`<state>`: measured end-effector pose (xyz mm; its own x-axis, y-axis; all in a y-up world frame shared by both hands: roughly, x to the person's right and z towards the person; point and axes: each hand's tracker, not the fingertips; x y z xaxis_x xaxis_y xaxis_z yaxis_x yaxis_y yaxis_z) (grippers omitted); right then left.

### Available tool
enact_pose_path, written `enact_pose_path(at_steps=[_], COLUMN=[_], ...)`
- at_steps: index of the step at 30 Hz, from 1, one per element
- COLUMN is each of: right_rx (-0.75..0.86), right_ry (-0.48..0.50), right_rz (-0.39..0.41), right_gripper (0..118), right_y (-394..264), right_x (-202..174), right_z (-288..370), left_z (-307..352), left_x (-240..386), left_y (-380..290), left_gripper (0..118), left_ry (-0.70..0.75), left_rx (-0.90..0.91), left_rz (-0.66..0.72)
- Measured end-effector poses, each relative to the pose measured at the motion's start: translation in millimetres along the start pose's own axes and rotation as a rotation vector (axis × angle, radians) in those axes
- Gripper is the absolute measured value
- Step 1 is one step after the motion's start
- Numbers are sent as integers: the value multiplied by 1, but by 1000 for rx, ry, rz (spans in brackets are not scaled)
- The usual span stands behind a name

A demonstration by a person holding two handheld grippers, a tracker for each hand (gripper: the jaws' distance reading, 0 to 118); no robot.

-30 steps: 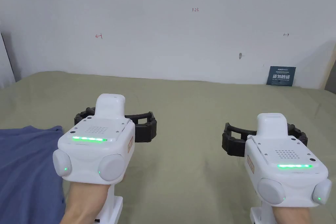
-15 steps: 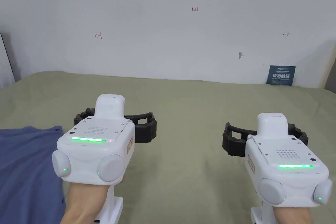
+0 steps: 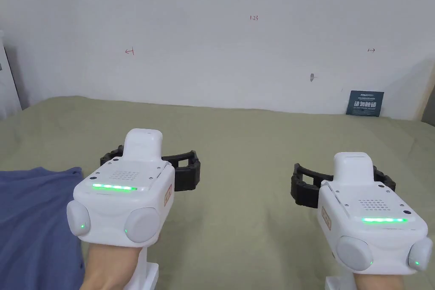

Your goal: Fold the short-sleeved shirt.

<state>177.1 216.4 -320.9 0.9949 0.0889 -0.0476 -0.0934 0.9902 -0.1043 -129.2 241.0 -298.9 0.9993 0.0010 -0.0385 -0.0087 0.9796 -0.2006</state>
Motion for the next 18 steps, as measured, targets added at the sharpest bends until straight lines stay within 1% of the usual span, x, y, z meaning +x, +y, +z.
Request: enact_pose_path(at_steps=[1,2,3,4,6,7,9,14,18], right_rx=[-13,-18,-22,14,-26,-18,-9,-10,-13], right_ry=[-3,-4,-33,-60,-15,-20,-43,-36,-35], right_rz=[1,-1,-8,-22,-17,-9,35,7,17], right_gripper=[23,0,0,0,0,0,0,0,0], right_y=[1,2,1,-3,-5,-8,-6,-2,-3], right_x=[0,0,0,2,5,5,1,3,1], right_z=[1,1,-2,-3,-4,-4,-2,-1,-1], left_z=[1,1,-2,-2,-3,-4,-1,0,1], left_x=[0,1,4,5,4,4,4,2,-3], left_y=[0,1,0,-1,2,2,-4,-5,-6], left_gripper=[16,1,0,0,0,0,1,1,1], left_ry=[-29,-27,-2,30,-5,-6,-3,-13,-3], left_rx=[-6,-9,-16,5,-7,-8,-1,-7,-13], left_rz=[-2,-7,-20,-33,-20,-16,-24,-17,-17])
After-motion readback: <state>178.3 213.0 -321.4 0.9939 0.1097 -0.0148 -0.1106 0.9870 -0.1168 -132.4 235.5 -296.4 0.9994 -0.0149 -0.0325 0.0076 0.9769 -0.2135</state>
